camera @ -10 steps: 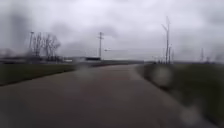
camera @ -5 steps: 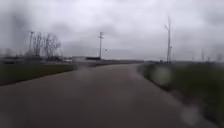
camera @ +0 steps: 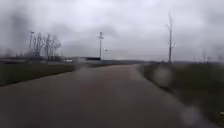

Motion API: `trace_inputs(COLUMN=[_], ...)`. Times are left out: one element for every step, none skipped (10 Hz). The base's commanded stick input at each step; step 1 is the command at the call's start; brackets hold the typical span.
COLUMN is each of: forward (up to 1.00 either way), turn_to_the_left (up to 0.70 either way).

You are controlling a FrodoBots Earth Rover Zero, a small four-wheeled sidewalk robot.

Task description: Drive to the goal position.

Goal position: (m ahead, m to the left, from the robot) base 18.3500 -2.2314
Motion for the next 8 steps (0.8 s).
trace_inputs(forward=[0.70,0.70,0.70,0.70,0.70,0.70,0.70,0.70], turn_to_the_left=[0.00,0.00,0.00,0.00,0.00,0.00,0.00,0.00])
